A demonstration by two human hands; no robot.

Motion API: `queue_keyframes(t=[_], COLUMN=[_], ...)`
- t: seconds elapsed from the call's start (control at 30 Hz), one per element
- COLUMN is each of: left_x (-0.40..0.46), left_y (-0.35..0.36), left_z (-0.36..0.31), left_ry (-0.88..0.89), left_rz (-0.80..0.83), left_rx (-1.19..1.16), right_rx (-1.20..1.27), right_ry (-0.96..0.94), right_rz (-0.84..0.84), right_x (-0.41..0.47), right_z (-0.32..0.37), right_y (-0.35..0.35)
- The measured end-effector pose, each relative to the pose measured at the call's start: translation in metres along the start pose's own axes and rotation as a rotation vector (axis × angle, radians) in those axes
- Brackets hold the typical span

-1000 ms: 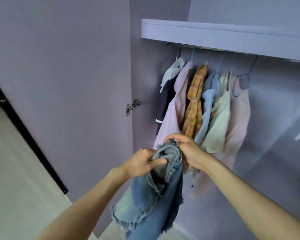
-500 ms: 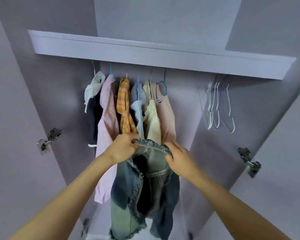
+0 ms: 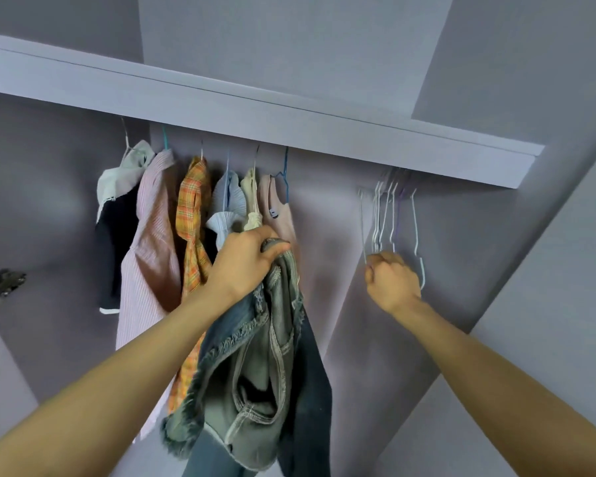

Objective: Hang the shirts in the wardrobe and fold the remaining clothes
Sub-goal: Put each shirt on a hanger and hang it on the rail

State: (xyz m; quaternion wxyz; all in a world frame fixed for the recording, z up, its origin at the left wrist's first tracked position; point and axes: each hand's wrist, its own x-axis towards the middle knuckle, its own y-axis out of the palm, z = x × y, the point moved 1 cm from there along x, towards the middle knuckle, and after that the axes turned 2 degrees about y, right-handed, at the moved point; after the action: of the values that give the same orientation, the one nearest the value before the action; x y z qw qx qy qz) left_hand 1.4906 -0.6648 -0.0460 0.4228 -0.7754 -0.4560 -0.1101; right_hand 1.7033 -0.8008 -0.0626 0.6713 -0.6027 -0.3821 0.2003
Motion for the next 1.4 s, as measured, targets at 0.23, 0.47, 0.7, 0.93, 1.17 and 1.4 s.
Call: queue_keyframes(t=[0.23,0.47,0.7,0.93,1.17,1.4], left_x=[0.026,0.028,0.021,0.006,-0.03,-0.071], left_y=[0.025,0.034,0.028,0.015,0.0,-0.003], left_z=[-0.001,0.007,0.009,0.007,0.015,0.025], left_ry=[-0.018,-0.046,-0.065,-0.096,-0.141,-0.172], left_rz=[-0.05,-0.033,-0.02,-0.036,0.018,0.056], left_rx=[-0.042,-0.041,-0.017,-0.039,-0.057,-0.086], right_rx=[-0.302,-0.342,-0.202,0.299,0.857,1.63], right_ry=[0.087,0.075,0.089,0.205,0.219,0.211], right_rz=[-0.034,-0.092,-0.146,-0.231,-0.326,0.057], right_x=[0.065,0.072,0.072,0.058,-0.035,-0.114], right_z=[-0.006,-0.026,-0.02,0.003,0.025,0.041], right_y=[0.022,0.027,0.013,0.006,0.047,0.076])
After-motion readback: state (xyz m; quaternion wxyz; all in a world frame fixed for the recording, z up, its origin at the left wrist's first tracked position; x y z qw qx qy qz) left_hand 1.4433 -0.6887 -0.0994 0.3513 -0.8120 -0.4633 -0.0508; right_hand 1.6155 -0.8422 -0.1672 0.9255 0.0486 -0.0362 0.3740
